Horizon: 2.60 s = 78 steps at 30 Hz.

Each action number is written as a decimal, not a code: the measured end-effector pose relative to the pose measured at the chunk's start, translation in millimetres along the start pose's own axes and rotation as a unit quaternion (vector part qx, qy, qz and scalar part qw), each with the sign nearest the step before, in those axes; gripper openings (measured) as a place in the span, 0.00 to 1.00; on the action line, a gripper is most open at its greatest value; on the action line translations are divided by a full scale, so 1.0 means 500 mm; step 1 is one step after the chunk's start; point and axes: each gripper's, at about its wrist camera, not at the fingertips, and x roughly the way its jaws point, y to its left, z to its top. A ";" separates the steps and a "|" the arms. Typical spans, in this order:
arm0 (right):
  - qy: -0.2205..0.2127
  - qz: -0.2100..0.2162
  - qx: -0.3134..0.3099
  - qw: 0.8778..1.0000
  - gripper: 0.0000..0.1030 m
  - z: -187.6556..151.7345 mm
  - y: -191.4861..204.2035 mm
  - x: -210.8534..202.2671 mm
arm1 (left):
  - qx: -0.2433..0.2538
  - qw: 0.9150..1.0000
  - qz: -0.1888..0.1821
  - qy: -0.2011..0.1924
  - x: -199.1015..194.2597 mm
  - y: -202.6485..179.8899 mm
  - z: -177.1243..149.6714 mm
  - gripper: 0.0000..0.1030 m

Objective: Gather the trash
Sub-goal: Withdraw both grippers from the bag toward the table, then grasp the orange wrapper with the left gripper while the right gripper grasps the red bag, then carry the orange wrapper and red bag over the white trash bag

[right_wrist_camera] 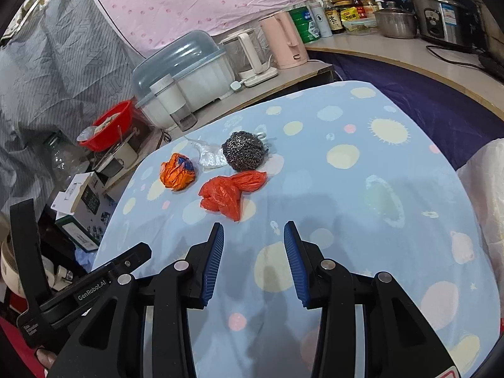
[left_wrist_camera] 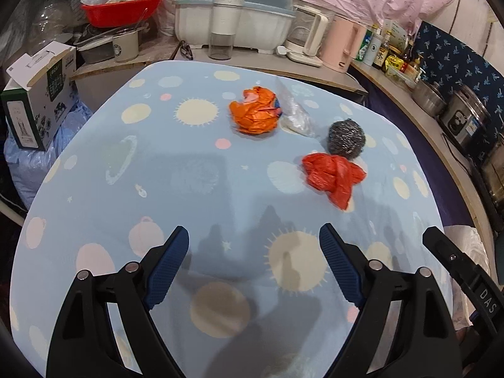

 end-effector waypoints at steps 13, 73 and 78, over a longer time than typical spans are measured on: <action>0.035 0.016 -0.020 0.999 0.40 0.051 0.057 0.164 | 0.003 1.000 0.018 0.004 0.075 0.035 0.071 0.81; -0.044 0.017 0.016 0.999 0.05 0.001 -0.080 -0.121 | 0.055 0.997 -0.050 -0.019 -0.011 -0.123 0.059 0.44; -0.070 0.006 0.027 0.997 0.05 -0.012 -0.115 -0.199 | 0.062 0.995 -0.071 -0.017 -0.061 -0.160 0.015 0.44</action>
